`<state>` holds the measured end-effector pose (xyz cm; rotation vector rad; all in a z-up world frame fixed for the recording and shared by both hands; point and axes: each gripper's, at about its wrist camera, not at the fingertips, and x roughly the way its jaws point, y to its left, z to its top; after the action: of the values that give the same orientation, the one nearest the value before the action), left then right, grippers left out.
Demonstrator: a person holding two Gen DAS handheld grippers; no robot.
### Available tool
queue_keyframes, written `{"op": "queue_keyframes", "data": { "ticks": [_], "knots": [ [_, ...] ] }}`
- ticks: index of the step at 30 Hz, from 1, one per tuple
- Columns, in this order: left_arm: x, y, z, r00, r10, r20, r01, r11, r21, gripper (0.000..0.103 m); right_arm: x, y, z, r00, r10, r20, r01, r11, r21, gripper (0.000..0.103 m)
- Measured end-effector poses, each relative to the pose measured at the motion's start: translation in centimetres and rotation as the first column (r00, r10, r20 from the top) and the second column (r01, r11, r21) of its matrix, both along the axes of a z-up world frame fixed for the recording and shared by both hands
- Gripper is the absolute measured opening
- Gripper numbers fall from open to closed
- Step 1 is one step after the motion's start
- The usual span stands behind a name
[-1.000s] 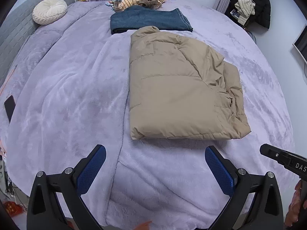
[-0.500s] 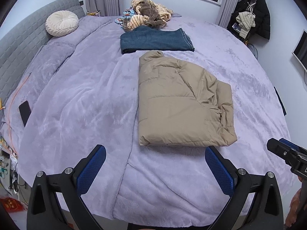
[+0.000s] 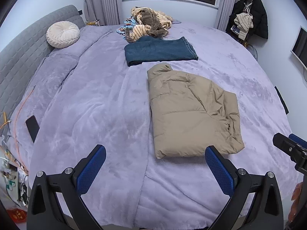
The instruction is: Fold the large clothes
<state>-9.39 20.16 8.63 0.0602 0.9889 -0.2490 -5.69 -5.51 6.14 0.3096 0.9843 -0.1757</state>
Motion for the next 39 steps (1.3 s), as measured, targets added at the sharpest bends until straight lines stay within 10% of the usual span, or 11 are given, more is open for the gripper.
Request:
{"op": "queue_keyframes", "data": {
  "ticks": [39],
  "knots": [
    [1.5,1.6,0.3,0.999,0.038,0.003,-0.038,0.999,0.000,0.103,0.3,1.3,0.6,1.000,-0.008,-0.016,0.007,1.000,-0.023,0.103]
  ]
}}
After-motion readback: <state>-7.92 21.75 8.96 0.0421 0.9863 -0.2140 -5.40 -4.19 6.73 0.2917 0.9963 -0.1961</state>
